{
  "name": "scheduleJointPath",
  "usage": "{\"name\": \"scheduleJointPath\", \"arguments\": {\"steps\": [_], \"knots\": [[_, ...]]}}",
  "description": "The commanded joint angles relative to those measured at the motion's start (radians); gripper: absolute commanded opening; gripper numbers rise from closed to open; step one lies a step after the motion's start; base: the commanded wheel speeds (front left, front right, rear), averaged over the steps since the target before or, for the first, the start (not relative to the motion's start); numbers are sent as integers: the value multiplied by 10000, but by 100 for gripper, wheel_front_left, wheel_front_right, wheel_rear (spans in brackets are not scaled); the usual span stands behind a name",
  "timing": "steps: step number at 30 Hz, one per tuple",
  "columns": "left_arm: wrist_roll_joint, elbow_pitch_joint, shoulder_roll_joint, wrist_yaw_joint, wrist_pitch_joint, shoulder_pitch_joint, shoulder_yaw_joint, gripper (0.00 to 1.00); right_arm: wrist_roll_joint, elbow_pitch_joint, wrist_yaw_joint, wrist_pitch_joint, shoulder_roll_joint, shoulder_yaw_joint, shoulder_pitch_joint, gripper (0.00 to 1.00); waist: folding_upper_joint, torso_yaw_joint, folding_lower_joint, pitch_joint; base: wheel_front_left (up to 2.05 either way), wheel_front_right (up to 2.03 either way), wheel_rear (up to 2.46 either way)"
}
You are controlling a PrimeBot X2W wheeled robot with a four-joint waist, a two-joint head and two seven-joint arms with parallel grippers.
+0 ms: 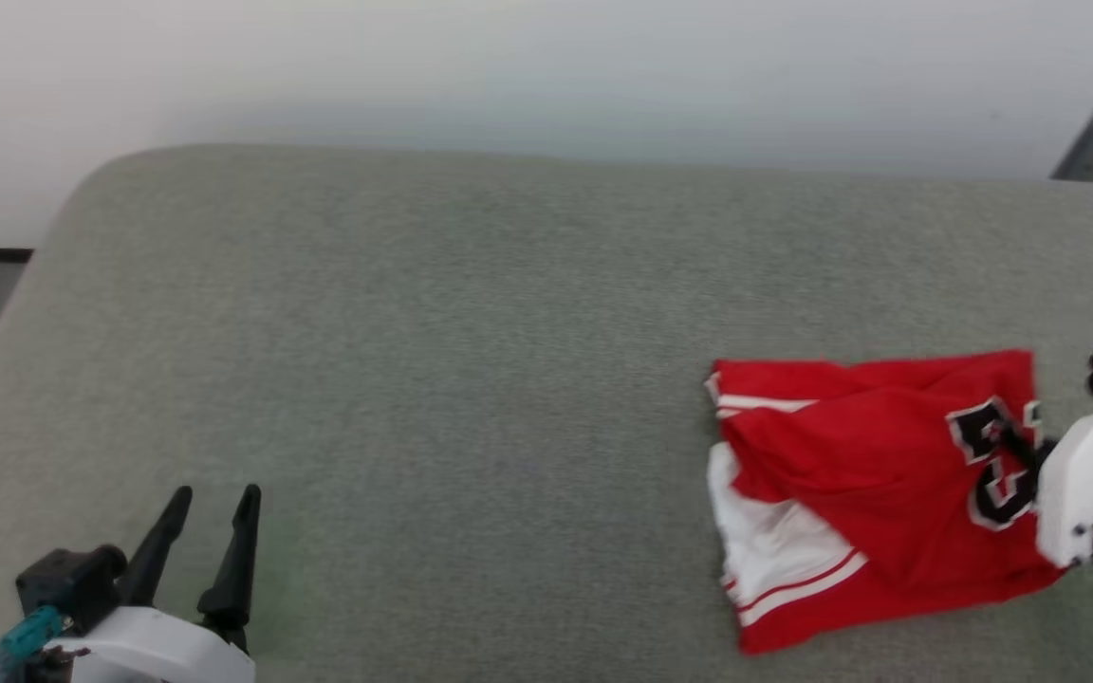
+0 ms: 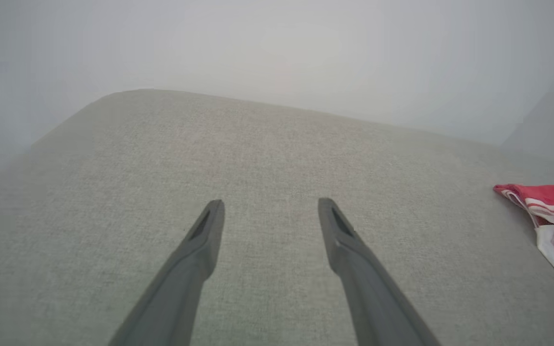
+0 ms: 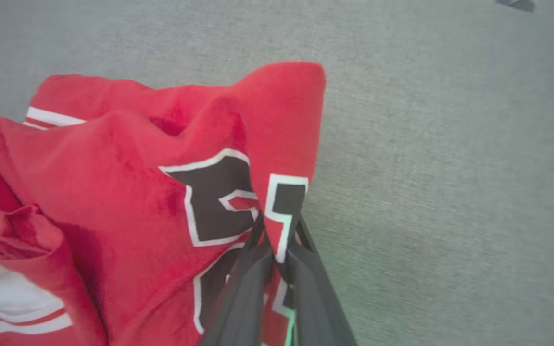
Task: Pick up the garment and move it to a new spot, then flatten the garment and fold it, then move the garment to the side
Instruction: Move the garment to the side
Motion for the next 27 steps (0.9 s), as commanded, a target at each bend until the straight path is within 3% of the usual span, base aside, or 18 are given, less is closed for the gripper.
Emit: {"name": "scheduleJointPath", "arguments": {"steps": [1,12,27], "knots": [[53,10,67,-54,25,-151,-29,100,-22,-21,-22,77,-237,-3,-266,0,0,-597,0,235,0,0,0],[173,-43,284,-182,112,-1195,-587,100,330,559,-23,267,-1391,354,-1833,0,0,-2097,0,1134,0,0,0],[274,-284,806,-246,421,-2959,-1594,100,-350,2205,-22,-1652,-2380,1153,-3943,0,0,-3214,0,2702,0,0,0]]}}
